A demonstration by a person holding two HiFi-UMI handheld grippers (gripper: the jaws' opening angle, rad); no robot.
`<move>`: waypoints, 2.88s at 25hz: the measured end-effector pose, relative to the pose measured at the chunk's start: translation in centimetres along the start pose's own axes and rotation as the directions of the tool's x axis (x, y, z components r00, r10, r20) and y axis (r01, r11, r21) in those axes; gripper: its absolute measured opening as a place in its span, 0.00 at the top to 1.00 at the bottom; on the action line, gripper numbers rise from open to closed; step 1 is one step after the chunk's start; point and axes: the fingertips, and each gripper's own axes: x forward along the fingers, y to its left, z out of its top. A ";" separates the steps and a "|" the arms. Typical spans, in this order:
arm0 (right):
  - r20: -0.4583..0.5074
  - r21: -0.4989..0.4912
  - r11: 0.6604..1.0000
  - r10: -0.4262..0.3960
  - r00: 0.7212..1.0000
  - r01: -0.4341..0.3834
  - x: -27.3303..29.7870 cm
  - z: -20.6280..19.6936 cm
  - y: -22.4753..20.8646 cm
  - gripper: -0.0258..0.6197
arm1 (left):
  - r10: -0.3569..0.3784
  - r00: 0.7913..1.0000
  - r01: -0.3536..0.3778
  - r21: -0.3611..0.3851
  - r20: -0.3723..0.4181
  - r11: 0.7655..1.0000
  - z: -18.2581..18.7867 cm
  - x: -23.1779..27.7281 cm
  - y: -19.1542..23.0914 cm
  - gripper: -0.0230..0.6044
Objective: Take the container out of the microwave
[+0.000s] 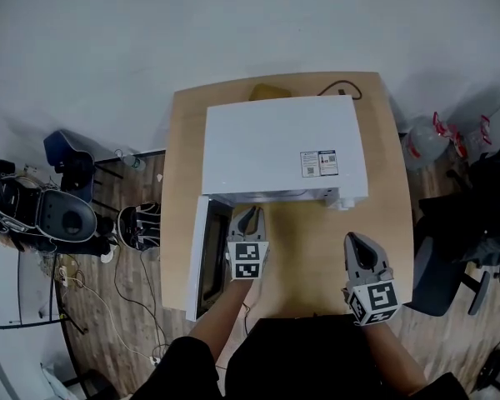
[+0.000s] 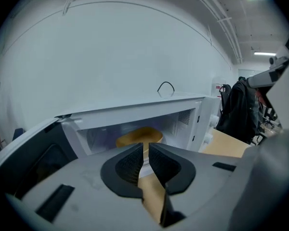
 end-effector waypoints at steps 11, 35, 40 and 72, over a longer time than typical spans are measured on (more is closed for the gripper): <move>-0.018 0.019 1.000 0.002 1.000 -0.002 0.3 -1.1 -2.1 0.87 | -0.054 0.993 0.069 0.141 -0.109 0.988 -2.9 6.0 -0.7 0.78; -0.046 0.066 0.998 -0.021 0.999 0.024 1.0 -2.4 -4.7 0.87 | -0.066 0.968 0.152 0.358 -0.241 0.921 -5.0 12.8 0.0 0.76; -0.054 0.085 0.996 -0.027 0.998 0.032 0.9 -2.8 -4.7 0.87 | -0.088 0.966 0.171 0.342 -0.244 0.924 -4.9 13.4 0.1 0.77; 0.023 0.101 0.992 -0.076 0.997 0.073 -5.8 -2.9 0.8 0.87 | -0.142 0.964 0.217 0.357 -0.225 0.909 -4.9 3.5 -2.2 0.91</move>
